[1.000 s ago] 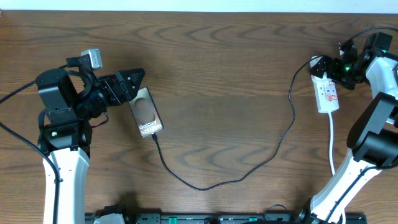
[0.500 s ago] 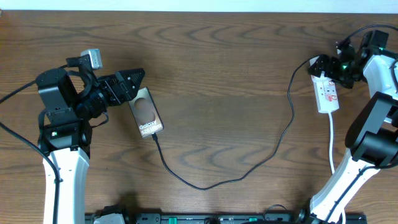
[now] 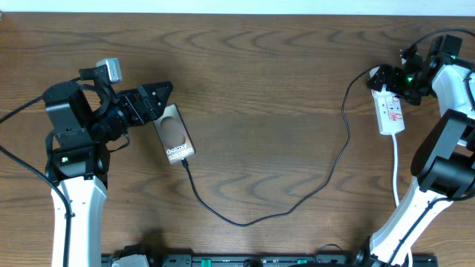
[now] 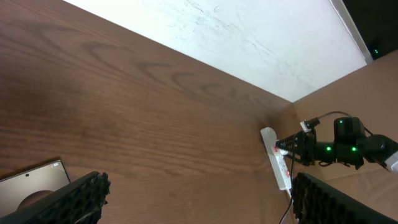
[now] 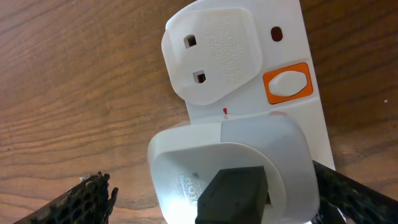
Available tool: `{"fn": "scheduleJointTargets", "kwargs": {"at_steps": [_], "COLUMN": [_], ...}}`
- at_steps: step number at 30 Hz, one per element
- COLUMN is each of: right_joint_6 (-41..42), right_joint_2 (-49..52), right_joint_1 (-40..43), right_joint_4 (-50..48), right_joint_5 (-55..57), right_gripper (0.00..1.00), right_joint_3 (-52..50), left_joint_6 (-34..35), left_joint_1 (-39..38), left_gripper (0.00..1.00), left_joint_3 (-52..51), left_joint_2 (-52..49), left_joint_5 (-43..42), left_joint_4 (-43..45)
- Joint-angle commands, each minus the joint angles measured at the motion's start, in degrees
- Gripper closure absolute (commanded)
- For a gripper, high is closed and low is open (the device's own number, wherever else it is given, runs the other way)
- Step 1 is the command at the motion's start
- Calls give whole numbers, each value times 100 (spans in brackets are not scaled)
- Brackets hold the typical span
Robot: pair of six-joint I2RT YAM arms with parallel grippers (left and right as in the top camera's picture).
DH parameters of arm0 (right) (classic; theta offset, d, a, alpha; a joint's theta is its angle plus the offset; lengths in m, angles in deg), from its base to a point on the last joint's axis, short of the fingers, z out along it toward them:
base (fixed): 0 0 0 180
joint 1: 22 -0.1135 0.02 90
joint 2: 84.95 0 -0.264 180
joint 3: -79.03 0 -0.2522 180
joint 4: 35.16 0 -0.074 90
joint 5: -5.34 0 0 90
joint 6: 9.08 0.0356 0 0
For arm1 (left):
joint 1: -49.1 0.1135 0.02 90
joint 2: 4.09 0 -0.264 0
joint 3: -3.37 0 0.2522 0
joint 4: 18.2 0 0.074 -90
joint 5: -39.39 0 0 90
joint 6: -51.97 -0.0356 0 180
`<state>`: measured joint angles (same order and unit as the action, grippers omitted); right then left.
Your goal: Plug charger to phone and switch on socket
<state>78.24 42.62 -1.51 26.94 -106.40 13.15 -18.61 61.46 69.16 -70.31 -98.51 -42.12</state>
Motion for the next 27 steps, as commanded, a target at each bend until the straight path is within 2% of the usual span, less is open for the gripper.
{"fn": "scheduleJointTargets", "kwargs": {"at_steps": [1, 13, 27], "right_joint_6": [175, 22, -17], "right_joint_2": [439, -11, -28], "right_joint_1": [-195, -15, 81], "right_joint_4": [236, 339, 420], "right_joint_5": [-299, -227, -214], "right_gripper": [4, 3, 3], "right_joint_3": [-328, -328, -278], "left_joint_6": [-101, -101, -98], "left_joint_1": [20, 20, 20], "left_gripper": [5, 5, 5], "left_joint_3": [37, 37, 37], "left_joint_2": [0, 0, 0], "left_joint_5": [-9, -9, -11], "left_joint_4": [-11, -11, -11]}}
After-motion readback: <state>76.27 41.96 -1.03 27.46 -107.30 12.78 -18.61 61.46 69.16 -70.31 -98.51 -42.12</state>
